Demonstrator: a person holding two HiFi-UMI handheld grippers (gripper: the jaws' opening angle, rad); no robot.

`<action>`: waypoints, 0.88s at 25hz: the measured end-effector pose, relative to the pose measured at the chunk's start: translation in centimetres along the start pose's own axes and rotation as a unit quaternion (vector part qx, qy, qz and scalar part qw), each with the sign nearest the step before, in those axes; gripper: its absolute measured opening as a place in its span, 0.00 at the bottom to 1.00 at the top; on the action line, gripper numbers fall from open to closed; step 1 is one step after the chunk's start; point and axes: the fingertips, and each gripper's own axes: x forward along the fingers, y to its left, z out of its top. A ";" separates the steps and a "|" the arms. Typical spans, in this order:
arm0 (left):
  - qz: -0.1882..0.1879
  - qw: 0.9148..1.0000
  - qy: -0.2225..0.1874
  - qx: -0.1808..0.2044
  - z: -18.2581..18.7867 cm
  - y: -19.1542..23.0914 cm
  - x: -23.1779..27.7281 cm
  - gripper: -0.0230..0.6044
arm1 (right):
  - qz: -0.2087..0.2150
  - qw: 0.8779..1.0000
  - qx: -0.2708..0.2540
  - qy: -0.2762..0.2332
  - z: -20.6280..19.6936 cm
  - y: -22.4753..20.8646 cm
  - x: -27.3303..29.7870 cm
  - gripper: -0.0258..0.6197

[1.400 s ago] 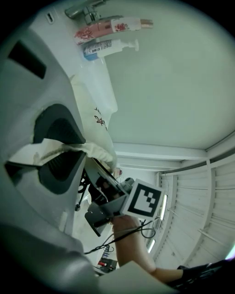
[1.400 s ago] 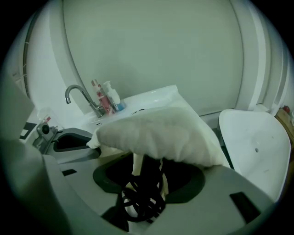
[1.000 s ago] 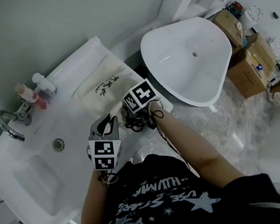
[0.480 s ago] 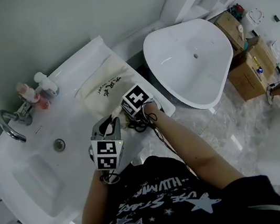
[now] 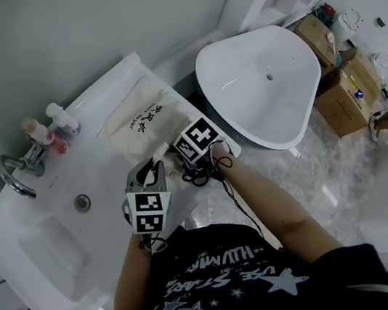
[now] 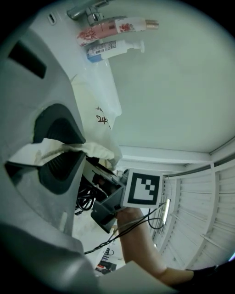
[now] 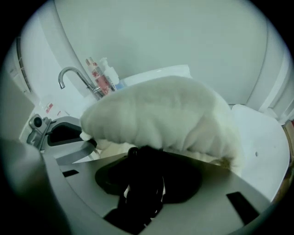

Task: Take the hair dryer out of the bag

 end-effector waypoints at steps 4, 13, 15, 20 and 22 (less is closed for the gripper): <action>0.003 1.000 -0.004 0.012 0.2 0.3 0.0 0.14 | 0.016 1.000 0.008 -0.010 -0.9 0.6 -1.5 0.31; -0.002 0.997 -0.005 0.080 0.5 0.1 -0.2 0.14 | 0.059 0.997 0.026 -0.029 -4.9 2.3 -5.2 0.31; 0.001 0.997 -0.006 0.083 0.6 0.0 -0.4 0.14 | 0.064 0.997 0.023 -0.032 -5.8 3.1 -5.6 0.31; 0.002 0.997 0.010 0.079 0.6 -0.6 -1.1 0.14 | 0.085 0.996 0.020 -0.034 -8.4 4.8 -6.5 0.31; -0.003 0.997 0.012 0.075 0.4 -0.8 -1.2 0.13 | 0.092 0.995 0.010 -0.028 -9.3 5.5 -6.3 0.31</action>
